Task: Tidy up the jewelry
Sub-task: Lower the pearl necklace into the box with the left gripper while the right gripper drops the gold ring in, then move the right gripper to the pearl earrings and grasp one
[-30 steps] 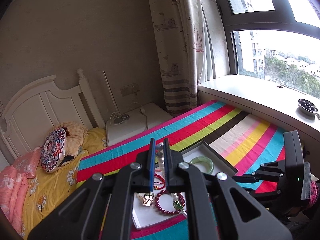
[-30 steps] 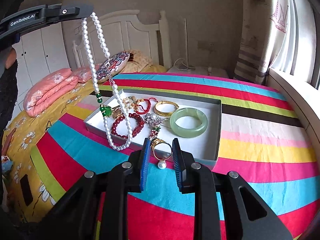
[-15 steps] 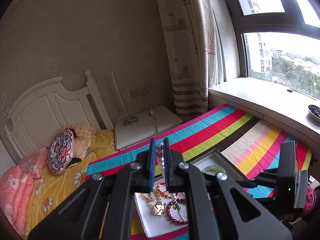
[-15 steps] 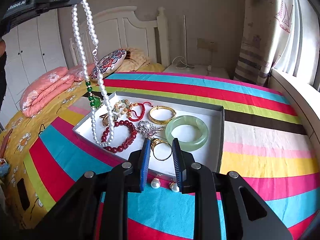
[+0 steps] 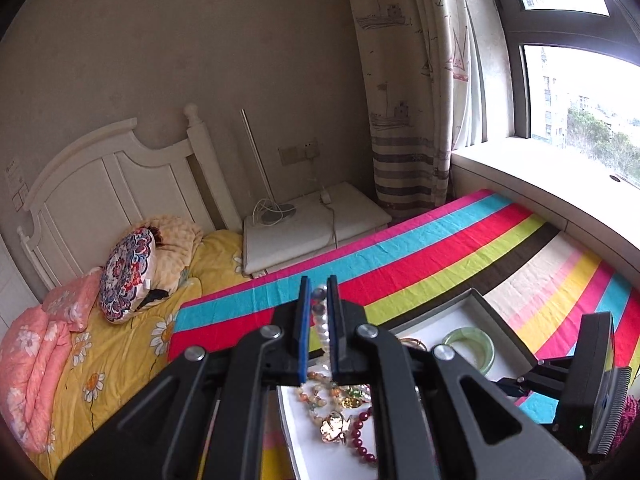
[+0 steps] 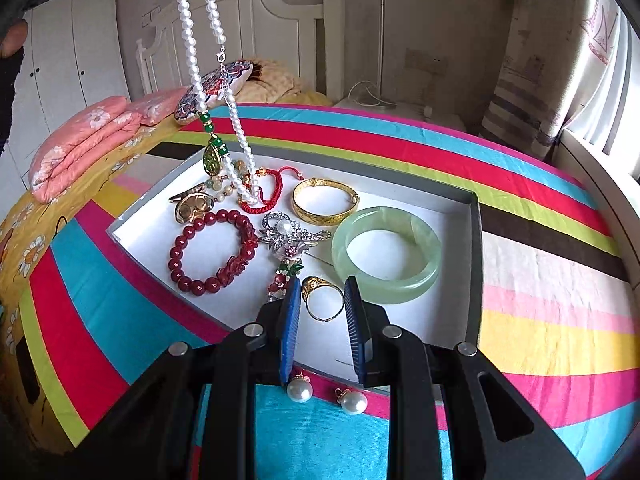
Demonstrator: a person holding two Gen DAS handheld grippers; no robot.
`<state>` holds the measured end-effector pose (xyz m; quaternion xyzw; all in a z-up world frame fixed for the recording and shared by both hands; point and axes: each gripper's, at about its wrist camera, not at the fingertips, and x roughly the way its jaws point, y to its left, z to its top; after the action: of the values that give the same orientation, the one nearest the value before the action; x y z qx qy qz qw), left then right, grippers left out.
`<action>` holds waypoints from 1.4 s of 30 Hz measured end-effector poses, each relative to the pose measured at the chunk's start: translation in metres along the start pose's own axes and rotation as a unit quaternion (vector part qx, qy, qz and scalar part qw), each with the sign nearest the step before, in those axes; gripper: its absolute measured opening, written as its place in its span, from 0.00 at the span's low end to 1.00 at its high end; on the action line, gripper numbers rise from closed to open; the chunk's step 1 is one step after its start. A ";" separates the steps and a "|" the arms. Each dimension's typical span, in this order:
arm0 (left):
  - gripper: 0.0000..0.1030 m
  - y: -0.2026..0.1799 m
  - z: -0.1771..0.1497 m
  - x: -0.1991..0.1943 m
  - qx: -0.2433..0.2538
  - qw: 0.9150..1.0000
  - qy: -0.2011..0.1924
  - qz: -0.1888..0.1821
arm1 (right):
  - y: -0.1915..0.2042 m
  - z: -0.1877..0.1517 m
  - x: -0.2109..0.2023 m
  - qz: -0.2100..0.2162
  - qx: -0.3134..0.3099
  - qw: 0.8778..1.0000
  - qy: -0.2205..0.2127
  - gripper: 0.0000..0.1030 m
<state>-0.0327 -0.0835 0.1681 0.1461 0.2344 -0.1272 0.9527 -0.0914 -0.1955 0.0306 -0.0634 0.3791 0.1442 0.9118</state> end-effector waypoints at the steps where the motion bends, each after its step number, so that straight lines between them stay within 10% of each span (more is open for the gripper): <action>1: 0.07 0.001 -0.004 0.006 -0.003 1.000 0.007 -0.003 | 0.001 0.000 0.003 -0.004 -0.003 1.000 0.004 0.22; 16: 0.09 -0.030 -0.057 0.074 -0.011 0.993 0.099 -0.056 | -0.003 0.003 0.019 -0.004 0.004 0.999 0.038 0.22; 19: 0.27 -0.035 -0.068 0.081 -0.003 0.993 0.110 -0.050 | -0.005 0.003 0.018 -0.002 0.012 0.999 0.038 0.24; 21: 0.57 -0.034 -0.074 0.081 -0.003 0.993 0.108 -0.045 | -0.008 0.002 0.017 0.002 0.018 0.999 0.035 0.24; 27: 0.82 -0.028 -0.083 0.067 0.019 0.996 0.086 -0.002 | -0.020 0.005 0.005 0.021 0.045 0.999 0.009 0.36; 36: 0.95 -0.016 -0.097 0.020 0.022 0.995 0.043 0.092 | -0.033 0.019 -0.047 0.000 0.048 0.997 -0.063 0.36; 42: 0.98 -0.016 -0.135 -0.024 -0.071 0.996 0.033 0.041 | -0.049 -0.010 -0.068 0.001 0.084 0.994 -0.069 0.36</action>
<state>-0.1135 -0.0485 0.0621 0.0915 0.2679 -0.0660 0.9568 -0.1286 -0.2589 0.0715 0.0241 0.3262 0.1172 0.9377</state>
